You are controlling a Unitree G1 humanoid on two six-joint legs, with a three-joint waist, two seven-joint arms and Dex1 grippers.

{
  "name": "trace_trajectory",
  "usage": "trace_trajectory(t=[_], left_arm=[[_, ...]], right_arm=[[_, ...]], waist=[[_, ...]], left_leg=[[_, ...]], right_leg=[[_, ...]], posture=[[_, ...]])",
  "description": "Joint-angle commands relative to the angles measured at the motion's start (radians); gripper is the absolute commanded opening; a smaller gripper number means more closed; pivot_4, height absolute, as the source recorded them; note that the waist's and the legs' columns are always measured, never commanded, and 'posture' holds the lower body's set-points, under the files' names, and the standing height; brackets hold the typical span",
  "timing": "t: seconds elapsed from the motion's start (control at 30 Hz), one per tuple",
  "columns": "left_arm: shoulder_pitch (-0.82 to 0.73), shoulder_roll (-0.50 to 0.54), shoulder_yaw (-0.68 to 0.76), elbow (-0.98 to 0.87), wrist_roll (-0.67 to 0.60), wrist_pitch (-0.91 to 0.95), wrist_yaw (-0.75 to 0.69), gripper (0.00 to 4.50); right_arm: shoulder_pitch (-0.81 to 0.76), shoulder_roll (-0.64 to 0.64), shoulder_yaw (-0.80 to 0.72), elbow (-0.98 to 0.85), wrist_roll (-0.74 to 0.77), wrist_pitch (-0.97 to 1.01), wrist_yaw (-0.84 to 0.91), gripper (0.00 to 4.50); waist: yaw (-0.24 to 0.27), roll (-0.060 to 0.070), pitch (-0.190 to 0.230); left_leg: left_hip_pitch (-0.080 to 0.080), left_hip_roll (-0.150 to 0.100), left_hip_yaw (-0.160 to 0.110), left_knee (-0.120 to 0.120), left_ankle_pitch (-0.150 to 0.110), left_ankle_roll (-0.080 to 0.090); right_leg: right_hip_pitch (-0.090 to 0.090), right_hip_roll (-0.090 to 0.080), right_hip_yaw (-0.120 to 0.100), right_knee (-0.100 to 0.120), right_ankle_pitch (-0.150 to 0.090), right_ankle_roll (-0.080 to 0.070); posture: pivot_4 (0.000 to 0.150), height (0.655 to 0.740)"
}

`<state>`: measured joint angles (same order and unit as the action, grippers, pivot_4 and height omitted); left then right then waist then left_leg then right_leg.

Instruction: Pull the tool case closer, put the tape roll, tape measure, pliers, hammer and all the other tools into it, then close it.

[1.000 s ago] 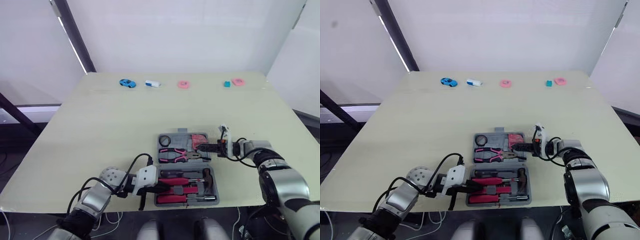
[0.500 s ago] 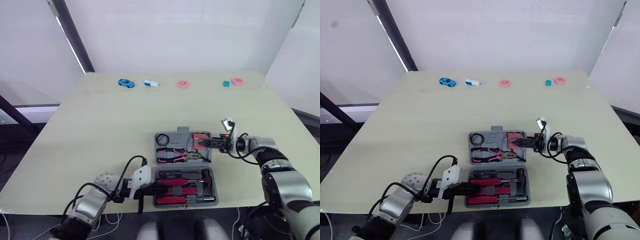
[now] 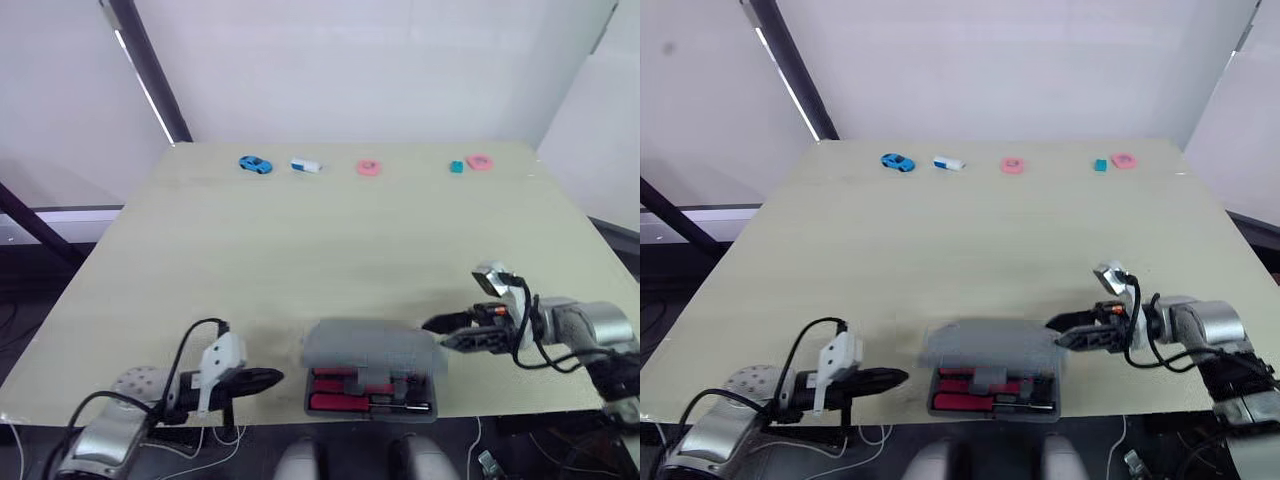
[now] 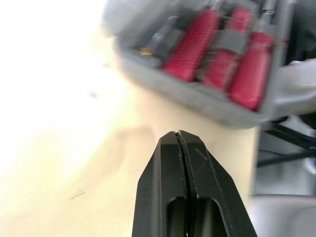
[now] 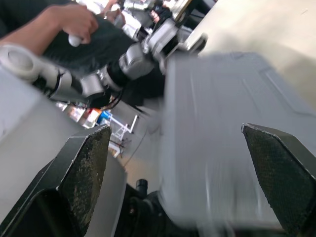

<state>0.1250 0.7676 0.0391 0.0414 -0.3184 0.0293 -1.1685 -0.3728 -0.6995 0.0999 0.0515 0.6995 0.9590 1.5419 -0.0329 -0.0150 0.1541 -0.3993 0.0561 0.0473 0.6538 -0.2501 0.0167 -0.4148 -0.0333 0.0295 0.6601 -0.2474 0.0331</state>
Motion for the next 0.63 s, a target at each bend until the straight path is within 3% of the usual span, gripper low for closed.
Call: trace_trajectory(t=[0.03, 0.1, 0.2, 0.43, 0.63], left_arm=[[-0.008, 0.015, 0.1, 0.046, -0.05, 0.008, 0.019, 0.0], [-0.012, 0.028, 0.136, 0.049, -0.093, 0.066, 0.011, 0.0], [-0.008, 0.035, 0.17, 0.04, -0.105, 0.078, 0.015, 0.76], [0.021, 0.032, 0.258, -0.027, -0.147, 0.115, 0.052, 3.82], [0.053, 0.031, 0.277, -0.047, -0.118, 0.12, 0.091, 3.89]], right_arm=[[0.1, -0.015, -0.164, -0.151, 0.015, -0.099, -0.119, 4.45], [0.185, -0.003, -0.237, -0.205, -0.038, -0.233, -0.195, 4.45], [0.304, 0.008, -0.315, -0.25, -0.108, -0.416, -0.26, 4.5], [0.526, 0.012, -0.461, -0.227, -0.225, -0.768, -0.316, 4.5], [0.626, 0.009, -0.543, -0.182, -0.202, -0.851, -0.321, 4.5]], waist=[[0.0, -0.001, 0.0], [0.008, -0.006, 0.001], [0.019, -0.007, 0.001], [0.022, -0.007, 0.001], [0.02, -0.007, 0.001]], left_leg=[[0.0, 0.0, 0.0, 0.0, 0.0, 0.0], [0.0, 0.0, 0.0, 0.0, 0.0, 0.0], [-0.001, 0.0, 0.001, 0.0, 0.0, 0.0], [0.0, 0.0, 0.003, 0.0, 0.0, 0.0], [0.001, 0.0, 0.003, 0.0, 0.0, 0.0]], right_leg=[[0.0, 0.0, 0.0, 0.0, 0.0, 0.0], [0.001, 0.0, -0.002, 0.0, -0.001, 0.001], [0.0, 0.0, -0.002, 0.0, -0.001, 0.006], [0.001, 0.0, -0.002, -0.001, -0.001, 0.006], [0.002, 0.0, -0.001, 0.0, -0.003, 0.003]], posture=[[0.15, 0.74], [0.15, 0.74], [0.15, 0.74], [0.15, 0.74], [0.15, 0.74]])
